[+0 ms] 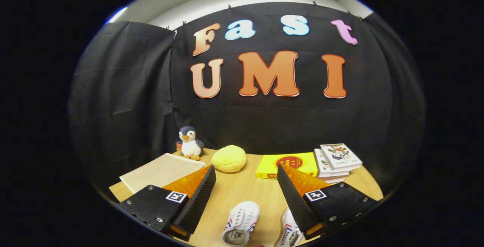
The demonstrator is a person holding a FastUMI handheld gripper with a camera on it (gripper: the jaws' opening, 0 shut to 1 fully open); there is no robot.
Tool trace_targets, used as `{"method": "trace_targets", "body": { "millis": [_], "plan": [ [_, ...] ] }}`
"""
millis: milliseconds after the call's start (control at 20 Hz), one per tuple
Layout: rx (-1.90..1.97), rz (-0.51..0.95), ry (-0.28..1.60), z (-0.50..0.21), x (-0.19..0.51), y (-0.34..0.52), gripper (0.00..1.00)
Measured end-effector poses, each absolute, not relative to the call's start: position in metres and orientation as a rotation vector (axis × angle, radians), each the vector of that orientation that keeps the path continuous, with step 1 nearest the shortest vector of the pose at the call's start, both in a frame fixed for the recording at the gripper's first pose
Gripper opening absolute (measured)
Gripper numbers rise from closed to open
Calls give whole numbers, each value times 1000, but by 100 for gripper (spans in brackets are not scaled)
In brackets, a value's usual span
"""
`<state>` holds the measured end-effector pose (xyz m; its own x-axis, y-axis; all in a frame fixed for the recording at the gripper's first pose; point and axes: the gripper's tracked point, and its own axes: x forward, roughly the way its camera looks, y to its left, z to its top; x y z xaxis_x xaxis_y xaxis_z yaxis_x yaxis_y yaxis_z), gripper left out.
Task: Open the storage box then place both shoes into the box .Put the left shoe in first, then the right shoe, with the right side of both shoes facing outward in a uniform manner.
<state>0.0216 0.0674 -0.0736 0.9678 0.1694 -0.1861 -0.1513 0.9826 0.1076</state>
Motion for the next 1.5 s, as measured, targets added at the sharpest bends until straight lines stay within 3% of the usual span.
{"method": "trace_targets", "body": {
  "millis": [750,1100,1500],
  "plan": [
    [912,725,788,-188,34,207,98],
    [1096,858,850,-190,21,232,98],
    [1141,867,781,-146,19,228,92]
  ]
}}
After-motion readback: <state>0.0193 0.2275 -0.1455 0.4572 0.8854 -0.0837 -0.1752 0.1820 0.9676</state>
